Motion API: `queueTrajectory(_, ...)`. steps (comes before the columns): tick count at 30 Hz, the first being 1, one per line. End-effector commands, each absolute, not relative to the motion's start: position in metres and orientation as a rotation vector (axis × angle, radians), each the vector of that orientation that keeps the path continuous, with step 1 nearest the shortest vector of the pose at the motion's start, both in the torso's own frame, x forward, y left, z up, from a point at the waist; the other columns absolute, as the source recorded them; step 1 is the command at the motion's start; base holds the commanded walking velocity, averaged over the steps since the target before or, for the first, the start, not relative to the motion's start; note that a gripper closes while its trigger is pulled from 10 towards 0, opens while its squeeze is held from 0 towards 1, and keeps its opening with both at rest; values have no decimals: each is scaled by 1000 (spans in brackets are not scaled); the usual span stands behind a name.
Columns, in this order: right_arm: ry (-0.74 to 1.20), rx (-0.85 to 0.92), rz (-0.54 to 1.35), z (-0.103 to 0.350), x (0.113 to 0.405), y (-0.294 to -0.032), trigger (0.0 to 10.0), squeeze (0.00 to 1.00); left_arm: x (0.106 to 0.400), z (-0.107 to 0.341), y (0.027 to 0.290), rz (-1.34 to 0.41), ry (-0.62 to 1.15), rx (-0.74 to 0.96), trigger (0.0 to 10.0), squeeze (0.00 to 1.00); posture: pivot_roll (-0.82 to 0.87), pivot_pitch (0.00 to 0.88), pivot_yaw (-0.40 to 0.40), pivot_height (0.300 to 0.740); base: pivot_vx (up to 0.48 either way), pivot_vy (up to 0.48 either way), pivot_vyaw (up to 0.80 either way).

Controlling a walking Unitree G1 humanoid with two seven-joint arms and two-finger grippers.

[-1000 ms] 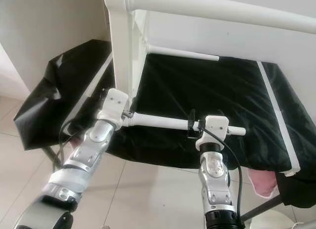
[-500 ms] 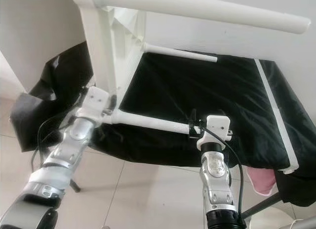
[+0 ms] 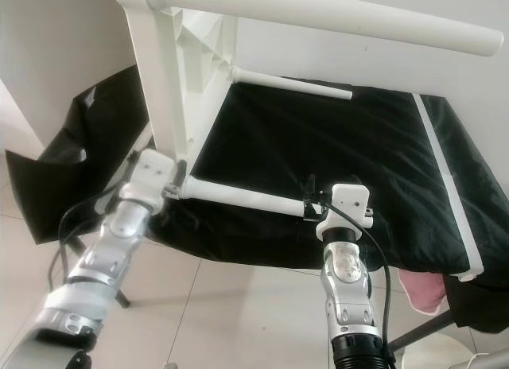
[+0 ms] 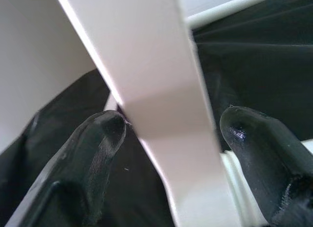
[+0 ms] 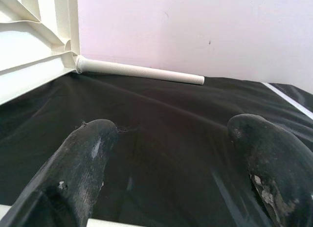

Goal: Building children table

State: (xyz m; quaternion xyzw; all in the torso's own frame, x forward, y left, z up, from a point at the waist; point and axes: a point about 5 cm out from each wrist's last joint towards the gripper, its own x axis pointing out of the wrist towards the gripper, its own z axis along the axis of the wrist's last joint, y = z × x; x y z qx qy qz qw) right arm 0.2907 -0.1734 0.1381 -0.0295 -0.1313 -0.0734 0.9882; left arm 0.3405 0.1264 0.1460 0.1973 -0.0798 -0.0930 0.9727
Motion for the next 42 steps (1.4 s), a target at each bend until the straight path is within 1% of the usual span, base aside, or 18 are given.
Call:
queueTrajectory(1,-258,-55,-151,136,292,-176,10000,0,337,145,118,-227,-169,382,10000,0,23,4,-30,740,0,0,0)
queueTrajectory(3,-259,-55,-148,136,292,-176,10000,0,332,140,110,-308,-152,366,10000,0,22,0,-29,740,0,0,0)
queueTrajectory(4,-259,-55,-148,136,292,-176,10000,0,332,140,110,-308,-152,366,10000,0,22,0,-29,740,0,0,0)
queueTrajectory(7,-260,-58,-146,136,293,-176,10000,0,316,130,96,-496,-110,308,10000,0,19,0,-25,740,0,0,0)
queueTrajectory(9,-260,-59,-146,136,293,-177,10000,0,312,129,94,-522,-99,291,10000,0,19,0,-24,740,0,0,0)
queueTrajectory(11,-260,-61,-149,135,292,-178,10000,0,304,123,94,-573,-35,255,10000,0,19,0,-23,740,0,0,0)
queueTrajectory(15,-259,-62,-150,134,291,-179,10000,0,294,120,94,-623,-8,255,10000,0,21,0,-22,740,0,0,0)
queueTrajectory(18,-255,-62,-147,133,291,-178,10000,0,287,118,92,-655,-7,249,10000,0,28,0,-26,740,0,0,0)
queueTrajectory(22,-253,-61,-141,132,291,-177,10000,0,286,118,89,-646,-13,238,10000,0,29,0,-27,740,0,0,0)
queueTrajectory(24,-258,-60,-137,133,292,-176,10000,0,288,118,86,-621,5,178,10000,0,27,0,-28,740,0,0,0)
queueTrajectory(25,-258,-60,-137,133,292,-176,10000,0,288,118,86,-621,5,178,10000,0,27,0,-28,740,0,0,0)
queueTrajectory(26,-263,-60,-141,134,292,-176,10000,0,289,121,84,-622,16,111,10000,0,25,0,-29,740,0,0,0)
queueTrajectory(27,-263,-60,-141,134,292,-176,10000,0,289,121,84,-622,16,111,10000,0,25,0,-29,740,0,0,0)
queueTrajectory(29,-269,-58,-154,135,292,-179,10000,0,291,127,81,-626,11,29,10000,0,25,0,-31,740,0,0,0)
queueTrajectory(30,-269,-58,-154,135,292,-179,10000,0,291,127,81,-626,11,29,10000,0,25,0,-31,740,0,0,0)
queueTrajectory(32,-271,-55,-163,135,291,-180,10000,0,292,132,80,-629,12,-26,10000,0,23,0,-31,740,0,0,0)
queueTrajectory(37,-273,-48,-158,135,290,-179,10000,0,292,136,75,-656,15,-82,10000,0,18,0,-32,740,0,0,0)
queueTrajectory(42,-278,-57,-166,135,289,-180,10000,0,291,137,72,-679,1,-64,10000,0,14,0,-35,740,0,0,0)
